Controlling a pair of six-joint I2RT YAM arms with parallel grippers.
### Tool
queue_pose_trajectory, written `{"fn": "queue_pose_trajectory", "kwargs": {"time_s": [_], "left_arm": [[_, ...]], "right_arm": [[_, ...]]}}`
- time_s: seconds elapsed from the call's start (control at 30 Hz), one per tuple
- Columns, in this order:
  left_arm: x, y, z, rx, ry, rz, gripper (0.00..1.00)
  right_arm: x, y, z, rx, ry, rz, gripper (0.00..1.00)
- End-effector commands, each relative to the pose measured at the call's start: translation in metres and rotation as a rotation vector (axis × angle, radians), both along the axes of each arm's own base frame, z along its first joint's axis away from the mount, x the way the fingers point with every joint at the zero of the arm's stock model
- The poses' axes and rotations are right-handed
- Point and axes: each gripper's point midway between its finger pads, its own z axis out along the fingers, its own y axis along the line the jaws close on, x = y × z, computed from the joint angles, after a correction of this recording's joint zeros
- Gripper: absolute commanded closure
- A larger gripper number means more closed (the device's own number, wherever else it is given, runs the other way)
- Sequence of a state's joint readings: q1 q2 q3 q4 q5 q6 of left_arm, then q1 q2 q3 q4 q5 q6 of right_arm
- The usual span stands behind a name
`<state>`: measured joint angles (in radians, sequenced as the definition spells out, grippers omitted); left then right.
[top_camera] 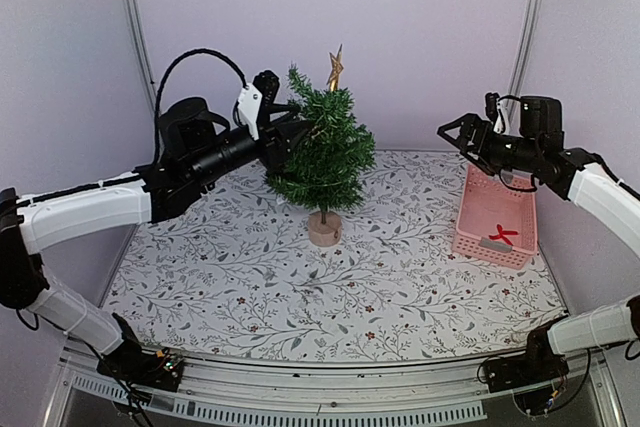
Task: Decorate the small christmas tree
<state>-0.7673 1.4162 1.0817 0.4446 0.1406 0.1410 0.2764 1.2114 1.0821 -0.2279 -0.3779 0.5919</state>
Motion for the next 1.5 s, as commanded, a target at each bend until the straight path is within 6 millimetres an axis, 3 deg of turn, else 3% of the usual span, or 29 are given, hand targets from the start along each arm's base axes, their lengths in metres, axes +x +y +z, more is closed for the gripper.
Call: {"fn": "queue_pose_trajectory", "kwargs": {"time_s": [0.0, 0.17, 0.33, 0.5, 0.63, 0.7, 1.03, 1.23, 1.47], "left_arm": [[-0.012, 0.020, 0.039, -0.060, -0.044, 0.018, 0.51], [-0.013, 0.047, 0.037, -0.105, 0.016, 0.109, 0.42], [-0.007, 0.074, 0.008, -0.126, 0.129, 0.208, 0.42], [-0.006, 0.089, -0.023, -0.140, 0.211, 0.253, 0.43], [-0.004, 0.091, -0.036, -0.134, 0.239, 0.272, 0.44], [-0.002, 0.092, -0.040, -0.131, 0.246, 0.278, 0.44], [0.001, 0.086, -0.053, -0.109, 0.267, 0.267, 0.46], [0.002, 0.085, -0.056, -0.104, 0.270, 0.270, 0.47], [0.004, 0.085, -0.058, -0.095, 0.270, 0.276, 0.47]], "right_arm": [[0.008, -0.021, 0.003, -0.032, -0.002, -0.039, 0.01], [0.015, -0.066, -0.023, -0.153, 0.085, -0.161, 0.01], [0.014, -0.108, -0.088, -0.355, 0.301, -0.242, 0.06], [0.011, -0.142, -0.136, -0.517, 0.455, -0.320, 0.25], [-0.003, -0.175, -0.183, -0.506, 0.608, -0.413, 0.46], [-0.010, -0.188, -0.199, -0.514, 0.650, -0.456, 0.49], [-0.005, -0.222, -0.242, -0.516, 0.737, -0.542, 0.60], [0.008, -0.221, -0.256, -0.484, 0.747, -0.526, 0.68], [0.013, -0.214, -0.281, -0.449, 0.788, -0.482, 0.70]]}}
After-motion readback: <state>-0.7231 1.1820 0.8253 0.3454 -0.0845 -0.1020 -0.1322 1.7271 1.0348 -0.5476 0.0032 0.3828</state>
